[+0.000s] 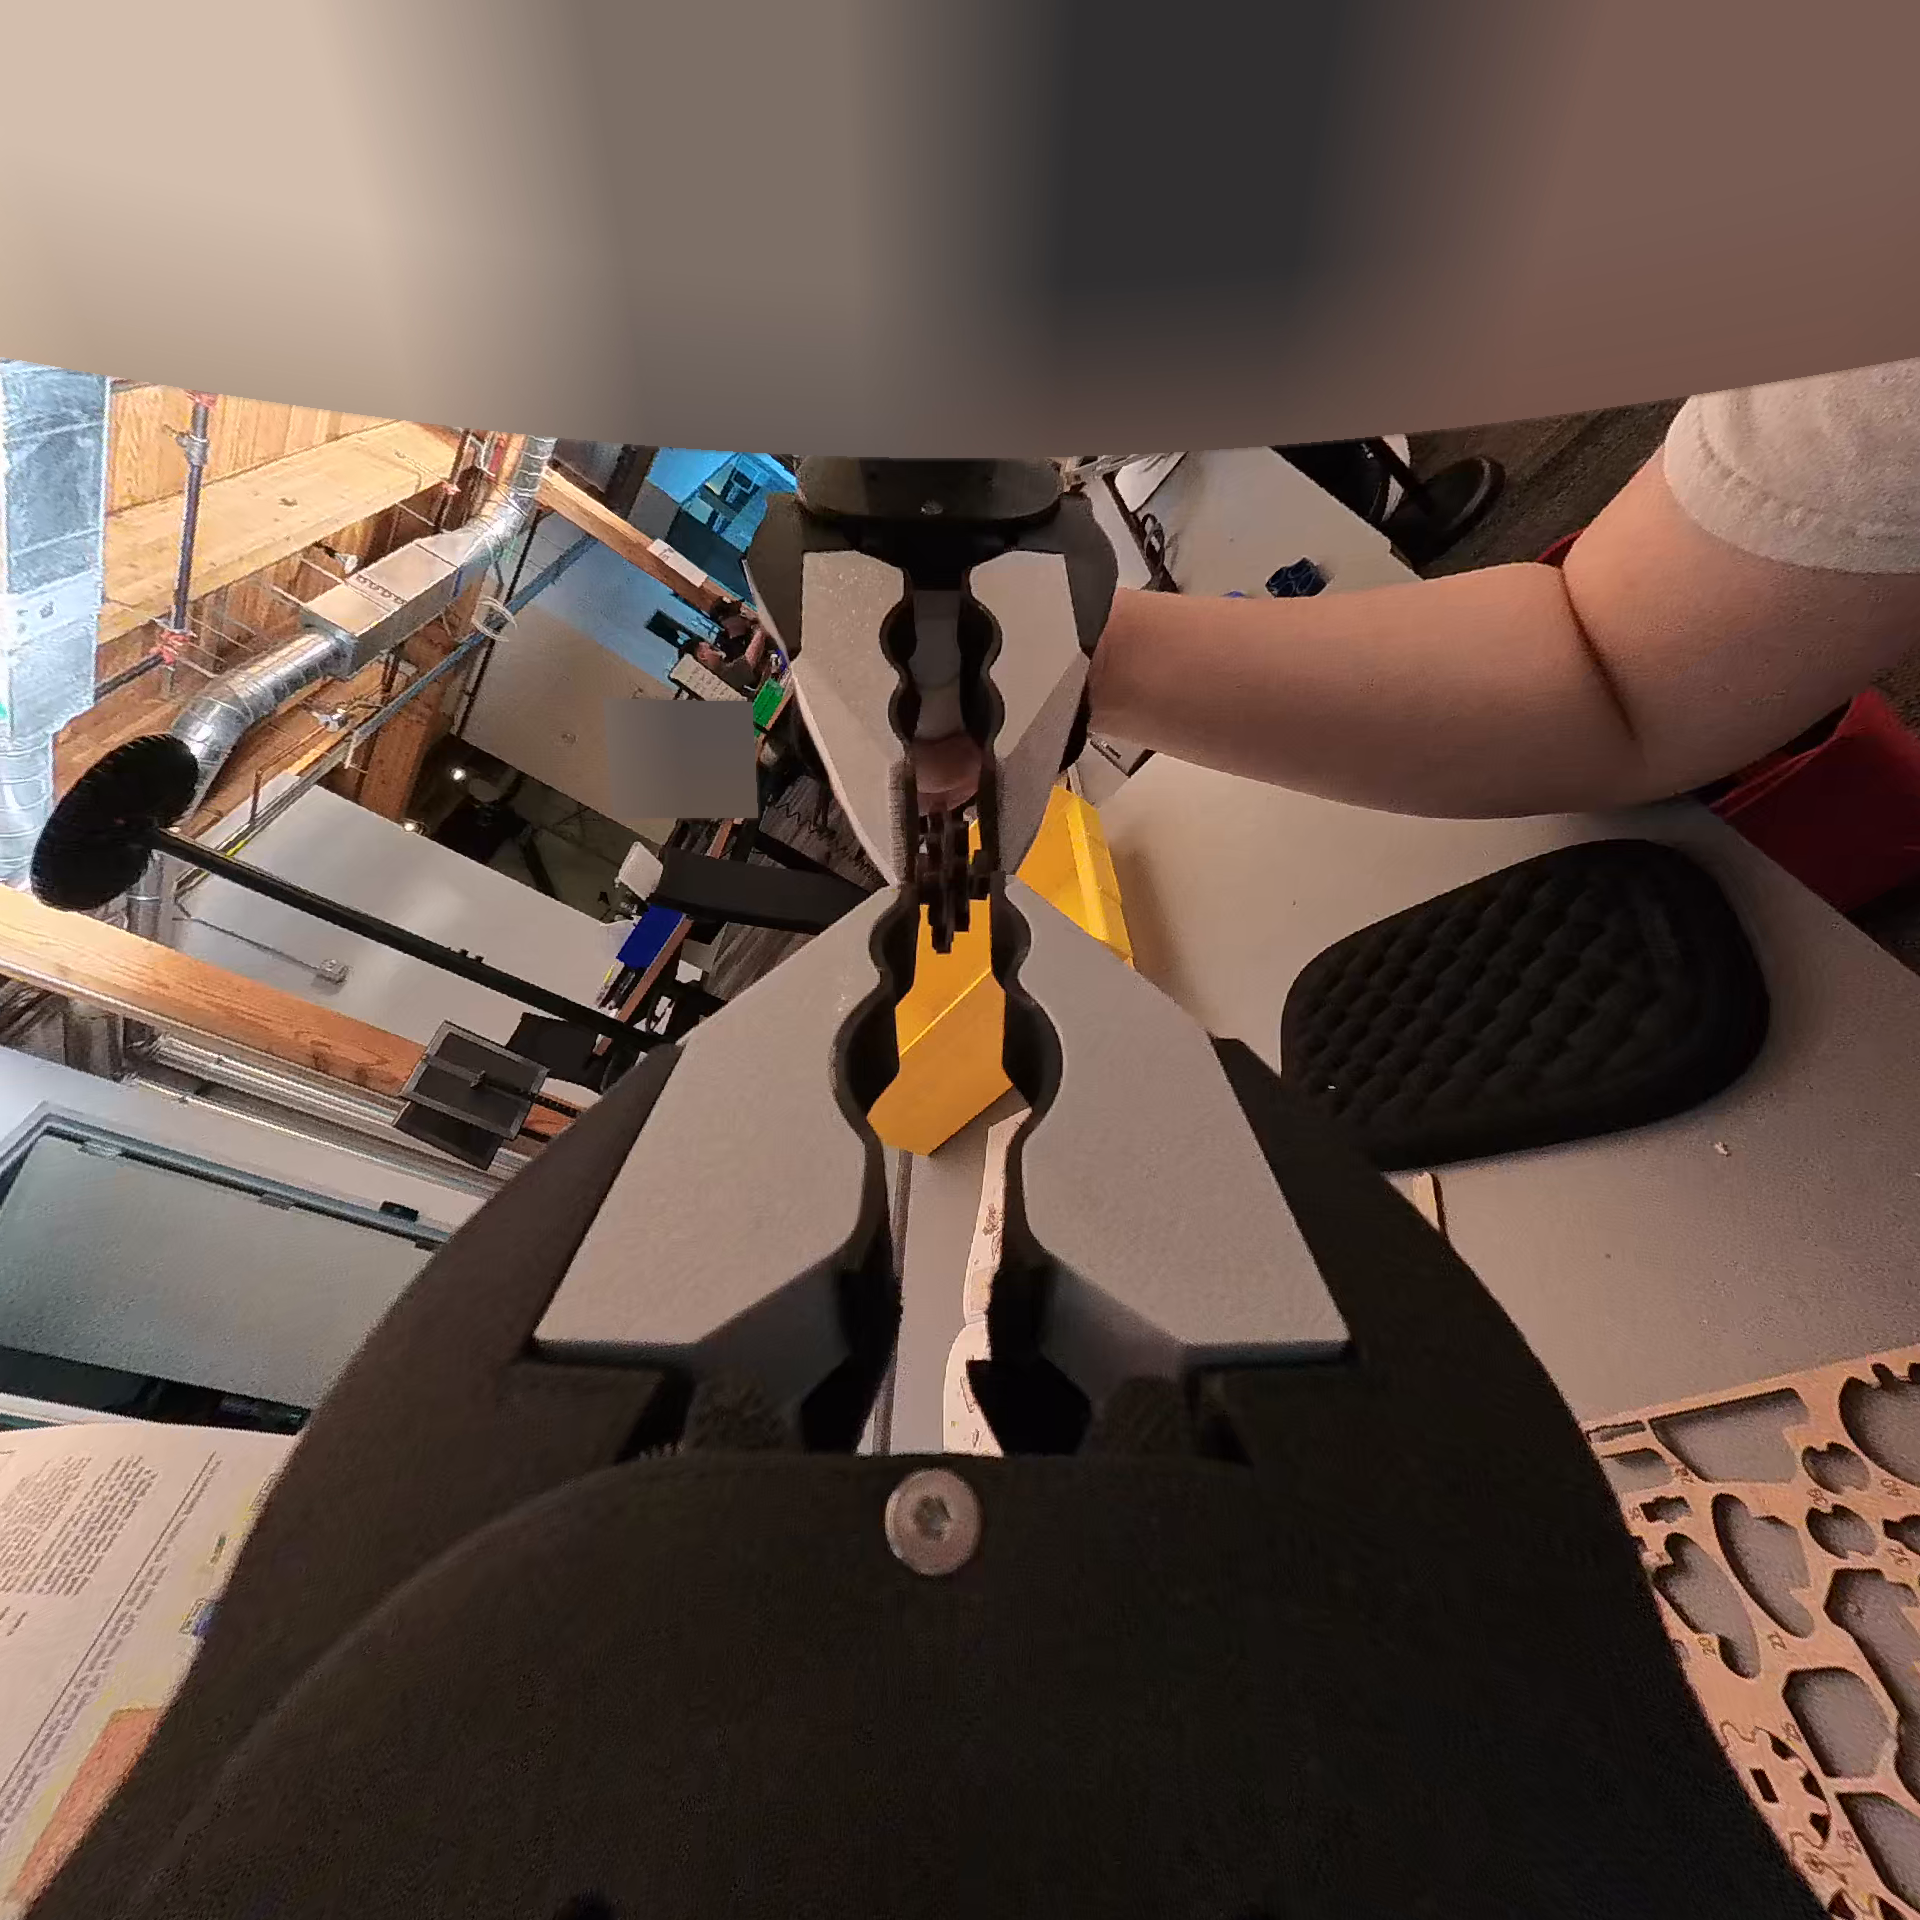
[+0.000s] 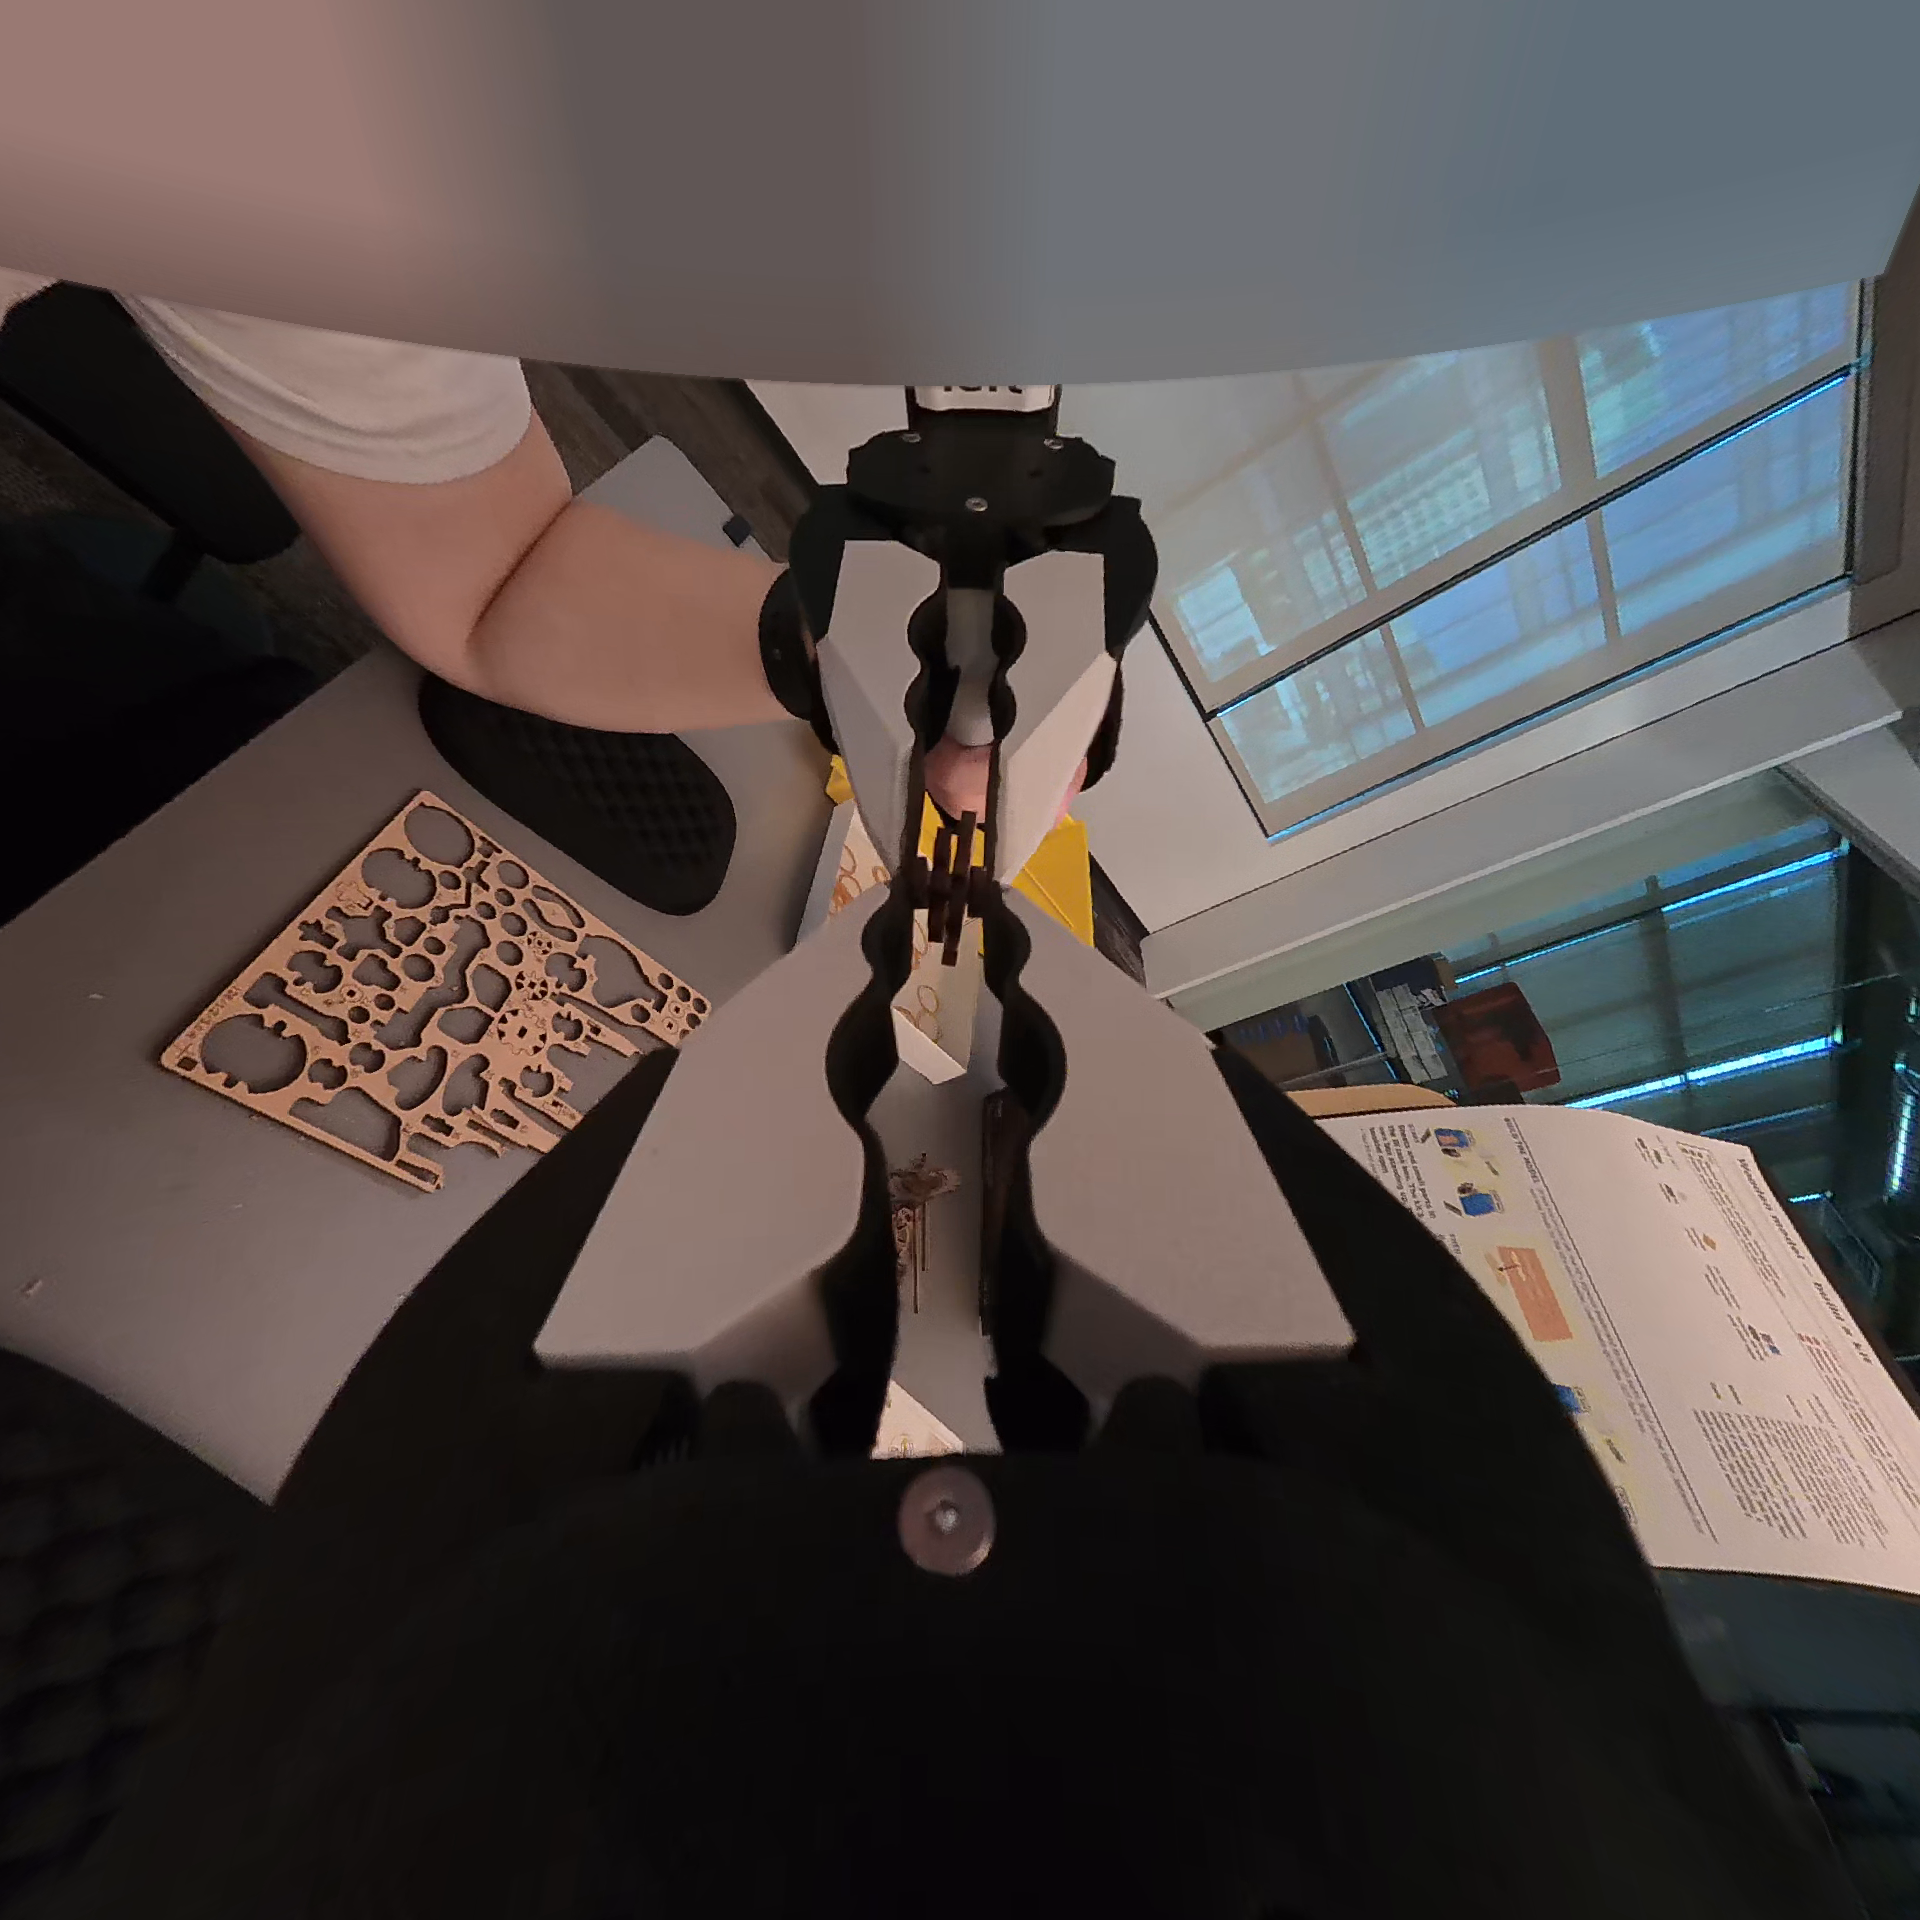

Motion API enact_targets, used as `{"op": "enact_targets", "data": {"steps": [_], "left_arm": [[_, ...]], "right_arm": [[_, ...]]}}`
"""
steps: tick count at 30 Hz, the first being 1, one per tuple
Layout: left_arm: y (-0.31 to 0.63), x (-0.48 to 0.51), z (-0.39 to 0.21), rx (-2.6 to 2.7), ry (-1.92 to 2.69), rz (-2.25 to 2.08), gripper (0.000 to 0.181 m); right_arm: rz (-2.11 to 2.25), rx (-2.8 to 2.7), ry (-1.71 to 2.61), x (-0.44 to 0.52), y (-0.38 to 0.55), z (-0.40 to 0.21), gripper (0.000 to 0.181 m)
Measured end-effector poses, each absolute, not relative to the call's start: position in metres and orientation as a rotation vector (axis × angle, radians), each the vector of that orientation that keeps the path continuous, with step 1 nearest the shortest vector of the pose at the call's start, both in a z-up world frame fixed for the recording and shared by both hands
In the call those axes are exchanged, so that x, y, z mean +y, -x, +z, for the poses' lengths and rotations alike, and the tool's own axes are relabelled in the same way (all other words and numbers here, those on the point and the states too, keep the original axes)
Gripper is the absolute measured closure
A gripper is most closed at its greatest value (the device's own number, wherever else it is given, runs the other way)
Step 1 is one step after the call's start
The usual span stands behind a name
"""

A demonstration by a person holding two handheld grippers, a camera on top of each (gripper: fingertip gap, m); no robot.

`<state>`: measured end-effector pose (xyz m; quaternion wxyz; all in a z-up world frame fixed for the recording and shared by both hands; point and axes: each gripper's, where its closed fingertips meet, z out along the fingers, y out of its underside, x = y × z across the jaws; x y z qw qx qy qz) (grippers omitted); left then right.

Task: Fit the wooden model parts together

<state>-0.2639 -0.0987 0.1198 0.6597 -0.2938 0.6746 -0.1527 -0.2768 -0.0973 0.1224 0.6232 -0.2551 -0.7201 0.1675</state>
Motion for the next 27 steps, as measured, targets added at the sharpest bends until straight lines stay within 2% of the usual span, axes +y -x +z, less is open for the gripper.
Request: {"op": "enact_targets", "data": {"steps": [9,27], "left_arm": [[0.265,-0.099,0.120,1.526,0.661,-0.334,0.165],[0.258,-0.107,0.134,1.472,0.609,-0.350,0.171]], "right_arm": [[0.380,-1.641,0.590,-0.096,0.277,0.124,0.168],[0.327,-1.600,0.535,-0.105,0.270,0.135,0.168]]}}
